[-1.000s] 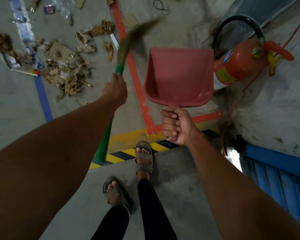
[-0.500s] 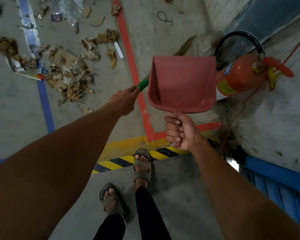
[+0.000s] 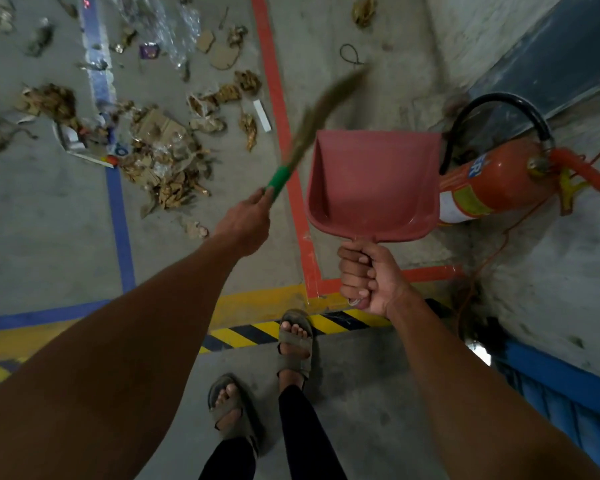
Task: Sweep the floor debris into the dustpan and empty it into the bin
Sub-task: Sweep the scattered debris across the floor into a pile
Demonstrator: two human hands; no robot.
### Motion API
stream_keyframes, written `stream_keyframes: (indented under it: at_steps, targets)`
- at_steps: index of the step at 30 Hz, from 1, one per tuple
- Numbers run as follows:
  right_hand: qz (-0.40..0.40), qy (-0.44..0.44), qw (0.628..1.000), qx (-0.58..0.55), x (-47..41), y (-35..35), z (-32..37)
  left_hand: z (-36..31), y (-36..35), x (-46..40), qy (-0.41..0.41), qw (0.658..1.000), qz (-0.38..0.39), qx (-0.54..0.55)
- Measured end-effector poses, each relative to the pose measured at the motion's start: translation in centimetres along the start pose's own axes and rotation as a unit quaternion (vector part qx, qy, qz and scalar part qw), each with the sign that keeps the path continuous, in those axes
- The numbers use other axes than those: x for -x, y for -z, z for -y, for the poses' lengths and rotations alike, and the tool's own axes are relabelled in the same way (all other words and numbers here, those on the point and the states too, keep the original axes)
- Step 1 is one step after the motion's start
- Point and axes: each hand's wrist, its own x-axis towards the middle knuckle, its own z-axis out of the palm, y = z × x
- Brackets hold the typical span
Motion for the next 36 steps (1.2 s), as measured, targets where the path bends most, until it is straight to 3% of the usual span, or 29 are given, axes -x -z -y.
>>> stream_keyframes:
  at_steps: [3, 6, 10, 13, 17, 20, 24, 27, 31, 36]
  targets:
    - [-0.009, -0.006, 1.000, 0.014, -0.7, -1.0, -0.1, 2.0, -0.7, 0.8, -0.036, 0.996, 0.084, -0.017]
    - [-0.005, -0.015, 1.000, 0.027, -1.6, -1.6, -0.5, 3.8, -0.1, 1.2, 0.051, 0.992, 0.118, -0.007]
    - [-0.018, -0.032, 0.999, 0.032, -2.5, -2.3, -1.6, 6.9, 2.2, 0.1, 0.208, 0.977, 0.052, 0.004]
    - [-0.008, -0.049, 0.998, 0.033, -3.1, -2.7, -2.4, 8.4, 4.5, -0.2, 0.266, 0.963, -0.027, 0.031]
    - [-0.016, -0.055, 0.997, 0.041, -3.8, -4.0, -2.9, 10.3, 6.2, 1.2, 0.237, 0.963, -0.111, 0.071]
    - [-0.021, -0.056, 0.997, 0.048, -4.1, -5.1, -2.7, 10.9, 6.0, 3.4, 0.180, 0.967, -0.127, 0.126]
    - [-0.010, -0.062, 0.996, 0.055, -4.7, -6.5, -2.4, 10.6, 4.5, 6.9, 0.128, 0.969, -0.040, 0.207]
    - [-0.005, -0.066, 0.995, 0.071, -5.4, -7.3, -2.6, 11.2, 2.9, 7.4, 0.116, 0.978, 0.054, 0.167]
    - [-0.015, -0.071, 0.994, 0.083, -6.4, -7.8, -3.4, 12.7, 3.1, 6.7, 0.179, 0.973, 0.090, 0.117]
    - [-0.027, -0.072, 0.994, 0.080, -7.2, -8.8, -5.1, 15.2, 5.7, 5.6, 0.257, 0.961, -0.018, 0.097]
